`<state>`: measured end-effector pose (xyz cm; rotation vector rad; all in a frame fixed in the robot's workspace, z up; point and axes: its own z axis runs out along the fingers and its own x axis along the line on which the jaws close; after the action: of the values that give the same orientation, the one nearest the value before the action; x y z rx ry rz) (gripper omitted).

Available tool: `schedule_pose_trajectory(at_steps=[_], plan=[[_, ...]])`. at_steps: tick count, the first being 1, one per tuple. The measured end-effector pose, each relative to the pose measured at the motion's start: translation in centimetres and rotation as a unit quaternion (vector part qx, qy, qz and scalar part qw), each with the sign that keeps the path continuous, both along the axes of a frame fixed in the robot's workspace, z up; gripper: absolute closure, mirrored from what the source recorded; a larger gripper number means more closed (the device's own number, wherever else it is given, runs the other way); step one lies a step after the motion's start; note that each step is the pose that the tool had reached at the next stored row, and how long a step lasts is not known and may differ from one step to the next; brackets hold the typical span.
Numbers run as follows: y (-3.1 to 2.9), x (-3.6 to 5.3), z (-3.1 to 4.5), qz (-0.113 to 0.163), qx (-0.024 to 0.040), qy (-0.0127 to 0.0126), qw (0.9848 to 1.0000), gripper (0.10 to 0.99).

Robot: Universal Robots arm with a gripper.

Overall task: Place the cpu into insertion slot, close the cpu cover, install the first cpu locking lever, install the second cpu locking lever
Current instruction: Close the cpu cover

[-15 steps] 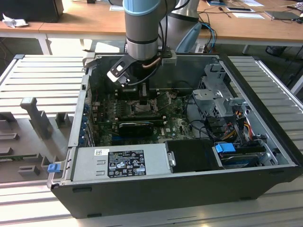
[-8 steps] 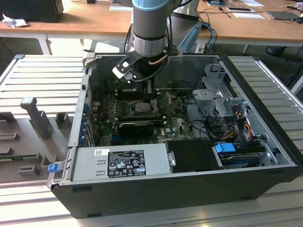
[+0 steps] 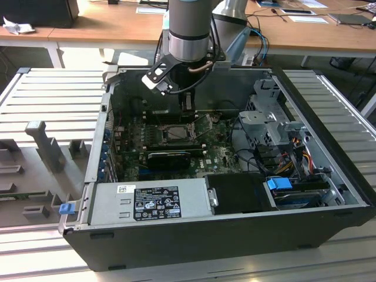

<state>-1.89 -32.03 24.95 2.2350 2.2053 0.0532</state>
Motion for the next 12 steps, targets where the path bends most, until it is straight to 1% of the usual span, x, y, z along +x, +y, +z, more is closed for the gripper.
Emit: schedule_pose_trajectory(at_steps=[4, 6, 10, 12], plan=[[0.00, 0.20, 0.00, 0.000, 0.0000, 0.0003, 1.0000, 0.980], [0.01, 0.20, 0.19, 0.000, 0.0000, 0.0003, 1.0000, 0.980], [0.00, 0.20, 0.88, 0.000, 0.0000, 0.0003, 1.0000, 0.980], [0.00, 0.21, 1.47, 0.000, 0.0000, 0.0003, 1.0000, 0.980]])
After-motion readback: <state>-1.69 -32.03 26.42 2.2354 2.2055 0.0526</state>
